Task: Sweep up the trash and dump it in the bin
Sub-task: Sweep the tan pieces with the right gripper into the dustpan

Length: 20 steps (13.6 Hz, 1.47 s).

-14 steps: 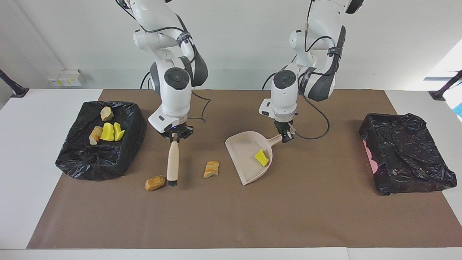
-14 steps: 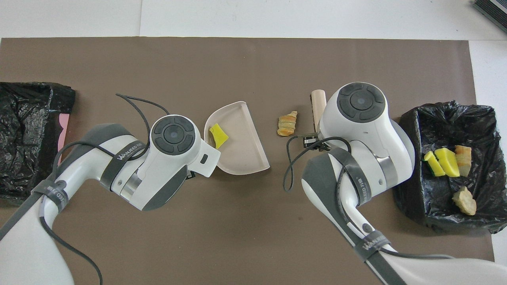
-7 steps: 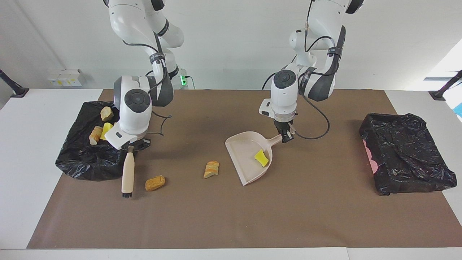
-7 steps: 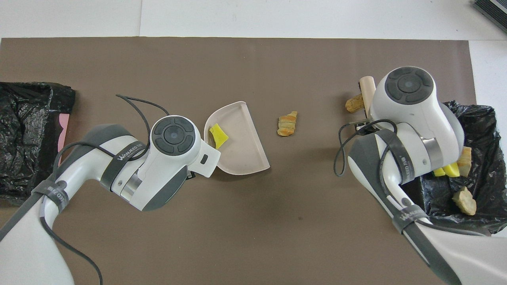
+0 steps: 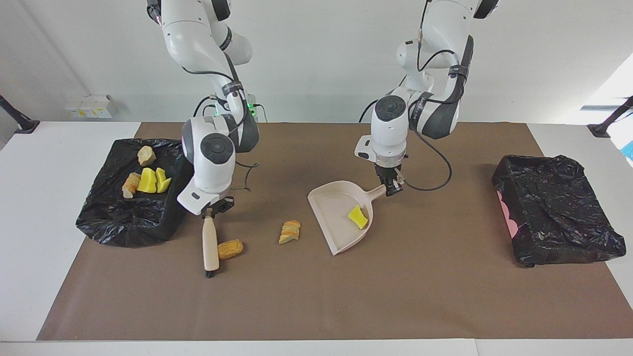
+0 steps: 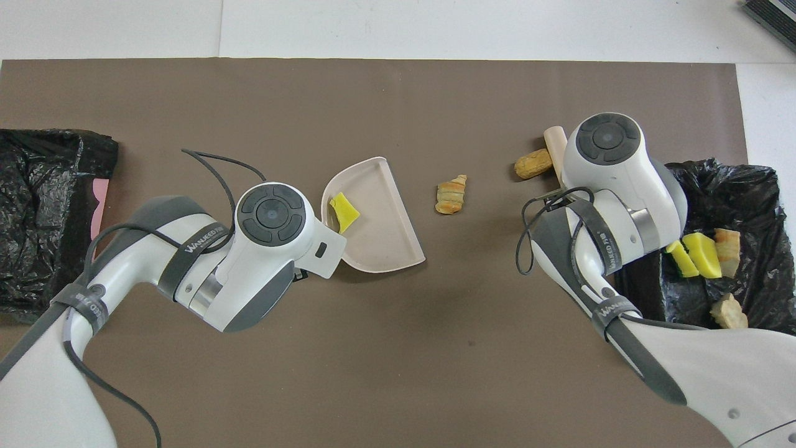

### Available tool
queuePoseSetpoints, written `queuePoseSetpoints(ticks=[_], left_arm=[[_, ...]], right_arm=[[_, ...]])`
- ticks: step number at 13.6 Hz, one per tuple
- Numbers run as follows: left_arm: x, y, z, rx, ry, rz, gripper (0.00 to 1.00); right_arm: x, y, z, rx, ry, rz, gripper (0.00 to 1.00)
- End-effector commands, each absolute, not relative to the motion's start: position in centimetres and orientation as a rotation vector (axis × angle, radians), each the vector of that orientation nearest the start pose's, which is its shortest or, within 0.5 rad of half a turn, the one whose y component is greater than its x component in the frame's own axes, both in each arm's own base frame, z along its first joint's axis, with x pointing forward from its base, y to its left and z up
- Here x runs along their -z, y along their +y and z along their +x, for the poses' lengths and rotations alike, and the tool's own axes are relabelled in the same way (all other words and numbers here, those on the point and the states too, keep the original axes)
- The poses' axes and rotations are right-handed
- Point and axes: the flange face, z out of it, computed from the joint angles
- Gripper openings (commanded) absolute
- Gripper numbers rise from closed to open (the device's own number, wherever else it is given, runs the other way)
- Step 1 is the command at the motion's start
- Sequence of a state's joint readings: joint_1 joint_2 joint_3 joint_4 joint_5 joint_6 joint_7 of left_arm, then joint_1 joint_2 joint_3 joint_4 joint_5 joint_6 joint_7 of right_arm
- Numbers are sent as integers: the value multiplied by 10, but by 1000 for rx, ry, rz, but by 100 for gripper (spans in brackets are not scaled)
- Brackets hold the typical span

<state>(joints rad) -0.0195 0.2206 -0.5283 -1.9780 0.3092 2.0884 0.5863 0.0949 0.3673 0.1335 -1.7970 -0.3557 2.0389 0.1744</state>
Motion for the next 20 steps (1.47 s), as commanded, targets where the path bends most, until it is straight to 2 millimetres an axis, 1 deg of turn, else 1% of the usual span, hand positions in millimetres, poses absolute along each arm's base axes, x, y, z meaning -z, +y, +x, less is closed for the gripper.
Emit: queuePoseSetpoints(ticks=[1,2,3,4,5,6,8,10,12,13,14,15,16,17,18,20], left_arm=[[-366,-277,507,-85,1765,-2399,0],[-365,-277,506,-87,1767,-2397,0],[-366,-277,505,-88,1765,-2397,0],[-365,-277,504,-90,1766,-2394,0],[-365,-276,503,-93,1766,-2393,0],[-366,-278,502,-91,1770,-2390,0],[-366,-278,502,-91,1770,-2390,0],[-364,-276,503,-93,1767,-2393,0],[-365,-277,505,-71,1771,-2394,0],[-366,-277,505,-69,1779,-2389,0],[-365,-276,505,-74,1785,-2385,0],[-365,-276,506,-73,1790,-2382,0],[-366,-275,507,-74,1817,-2361,0],[-366,-274,508,-77,1849,-2336,0],[-366,-271,510,-82,1884,-2310,0],[-369,-269,514,-81,1953,-2254,0]], right_arm=[[-338,168,615,-80,-399,-3290,0],[-338,187,609,-80,-432,-3260,0],[-338,206,603,-78,-501,-3244,0],[-340,227,596,-71,-629,-3201,0],[-341,242,589,-82,-741,-3141,0],[-341,251,583,-96,-793,-3090,0],[-343,277,568,-128,-801,-2995,0],[-346,301,553,-183,-701,-2873,0],[-353,310,548,-214,-630,-2808,0],[-362,301,550,-222,-609,-2811,0],[-372,285,554,-242,-570,-2824,0],[-386,261,560,-243,-528,-2837,0],[-395,235,566,-260,-480,-2851,0],[-404,217,569,-263,-459,-2864,0],[-415,205,569,-255,-441,-2875,0],[-433,188,565,-267,-429,-2912,0]])
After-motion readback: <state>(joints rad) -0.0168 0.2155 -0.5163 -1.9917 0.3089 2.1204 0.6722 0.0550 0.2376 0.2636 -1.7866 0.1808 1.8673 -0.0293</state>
